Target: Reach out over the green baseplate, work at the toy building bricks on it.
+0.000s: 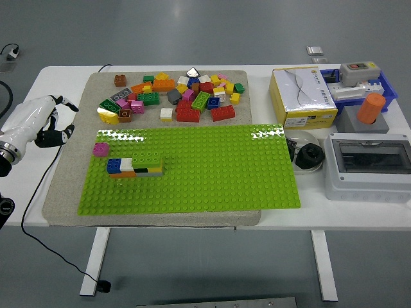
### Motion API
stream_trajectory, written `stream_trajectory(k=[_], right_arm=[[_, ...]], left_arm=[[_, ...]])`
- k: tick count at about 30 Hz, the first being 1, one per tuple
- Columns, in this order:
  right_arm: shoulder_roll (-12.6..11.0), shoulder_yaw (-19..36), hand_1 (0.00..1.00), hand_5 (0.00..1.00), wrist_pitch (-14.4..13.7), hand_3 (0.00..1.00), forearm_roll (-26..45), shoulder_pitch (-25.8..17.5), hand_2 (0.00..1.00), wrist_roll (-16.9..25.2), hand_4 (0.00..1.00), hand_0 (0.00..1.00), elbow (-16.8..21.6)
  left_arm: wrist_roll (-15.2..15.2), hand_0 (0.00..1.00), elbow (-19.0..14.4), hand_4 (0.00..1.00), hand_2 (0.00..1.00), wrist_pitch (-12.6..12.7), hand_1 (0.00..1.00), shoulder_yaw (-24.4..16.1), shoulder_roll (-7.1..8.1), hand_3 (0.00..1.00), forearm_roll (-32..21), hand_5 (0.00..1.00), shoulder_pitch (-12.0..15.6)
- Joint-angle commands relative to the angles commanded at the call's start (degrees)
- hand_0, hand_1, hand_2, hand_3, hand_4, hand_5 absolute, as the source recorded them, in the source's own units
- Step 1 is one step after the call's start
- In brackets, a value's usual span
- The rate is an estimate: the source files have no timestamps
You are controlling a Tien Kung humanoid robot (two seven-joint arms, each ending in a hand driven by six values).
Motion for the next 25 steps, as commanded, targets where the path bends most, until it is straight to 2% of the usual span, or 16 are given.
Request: stream_trajectory(k=[5,7,11,12,16,17,18,25], right_arm=[[0.0,-0.3,0.402,0.942,-0.3,0.694,0.5,0.2,0.595,0.1,0.669,0.629,0.0],[0.1,-0.5,0.403,0.939,-0.5,0.696,0.9,0.2,0.596,0.2,0.667,0.628,0.0],[0.2,-1.0,0.403,0.939,-0.8,0.696,1.7,0.4,0.596,0.5,0.667,0.628,0.0],[0.2,-1.1,0.404,0.934,-0.9,0.696,1.9,0.5,0.600,0.6,0.666,0.629,0.0],[0.3,-1.1,0.404,0.934,-0.9,0.696,2.2,0.6,0.600,0.4,0.666,0.629,0.0],[0.3,-1.1,0.404,0.934,-0.9,0.696,2.2,0.6,0.600,0.3,0.666,0.629,0.0],[0.4,-1.1,0.406,0.941,-0.8,0.698,2.0,0.7,0.610,0.2,0.667,0.629,0.0],[0.6,-1.2,0.406,0.941,0.0,0.698,1.1,0.9,0.610,-0.5,0.667,0.629,0.0]], left_arm=[[-0.8,0.150,2.4,0.613,0.093,0.1,0.002,3.6,-0.46,0.683,-0.1,0.002,-1.6],[-1.7,0.151,3.8,0.599,0.094,-0.3,0.002,4.7,-0.98,0.714,-0.5,0.002,-2.3],[-3.4,0.151,6.4,0.599,0.094,-1.3,0.002,5.5,-2.41,0.714,-0.7,0.002,-3.7],[-3.9,0.152,7.3,0.598,0.095,-1.6,0.002,5.6,-2.91,0.740,-0.5,0.002,-4.3],[-4.7,0.152,9.1,0.598,0.095,-2.4,0.002,6.0,-3.62,0.740,-0.7,0.002,-6.0],[-4.7,0.152,9.6,0.598,0.095,-2.7,0.002,6.2,-3.67,0.740,-0.7,0.002,-6.5],[-4.7,0.154,10.2,0.648,0.099,-3.2,0.002,6.5,-3.62,0.773,-0.7,0.002,-7.1],[-5.5,0.154,15.2,0.648,0.099,-5.6,0.002,8.7,-1.84,0.773,-0.6,0.002,-10.3]])
